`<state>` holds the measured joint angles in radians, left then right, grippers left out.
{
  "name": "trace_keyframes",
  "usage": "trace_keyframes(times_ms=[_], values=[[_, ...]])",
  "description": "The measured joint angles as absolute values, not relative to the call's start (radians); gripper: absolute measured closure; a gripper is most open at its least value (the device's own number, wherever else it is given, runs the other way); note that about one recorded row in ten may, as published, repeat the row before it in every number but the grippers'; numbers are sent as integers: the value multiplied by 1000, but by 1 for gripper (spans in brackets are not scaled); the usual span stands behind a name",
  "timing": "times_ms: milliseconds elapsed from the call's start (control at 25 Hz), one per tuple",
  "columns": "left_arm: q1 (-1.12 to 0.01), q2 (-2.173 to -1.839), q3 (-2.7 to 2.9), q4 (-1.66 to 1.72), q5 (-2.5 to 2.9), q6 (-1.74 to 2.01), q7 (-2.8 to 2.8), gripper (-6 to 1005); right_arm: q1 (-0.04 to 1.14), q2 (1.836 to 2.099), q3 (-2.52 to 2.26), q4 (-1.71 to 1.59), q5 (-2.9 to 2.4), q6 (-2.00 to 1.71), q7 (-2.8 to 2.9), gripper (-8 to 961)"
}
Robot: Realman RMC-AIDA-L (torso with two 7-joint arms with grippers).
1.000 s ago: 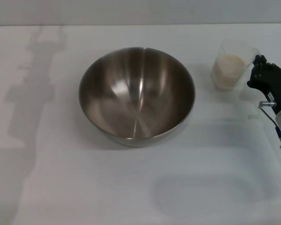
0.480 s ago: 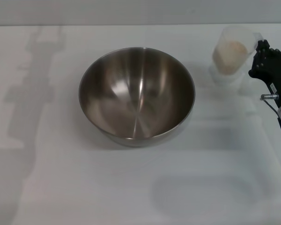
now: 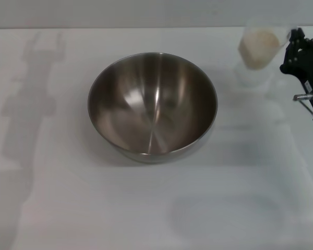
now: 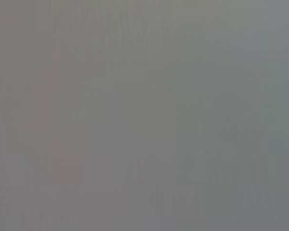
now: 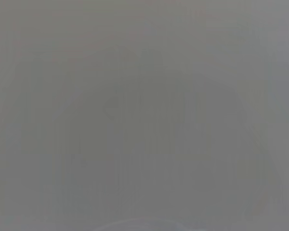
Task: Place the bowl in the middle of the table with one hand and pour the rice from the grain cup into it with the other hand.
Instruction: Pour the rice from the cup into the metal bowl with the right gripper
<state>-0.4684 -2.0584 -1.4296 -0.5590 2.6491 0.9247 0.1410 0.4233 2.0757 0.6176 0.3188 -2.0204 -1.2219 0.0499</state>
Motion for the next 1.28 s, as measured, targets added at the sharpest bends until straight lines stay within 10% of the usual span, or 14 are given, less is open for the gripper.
trace_keyframes(times_ms=[1280], values=[[-398, -2065, -1428, -493, 2648, 934, 163, 428, 494, 2073, 619, 282, -2107, -1377, -133, 948]])
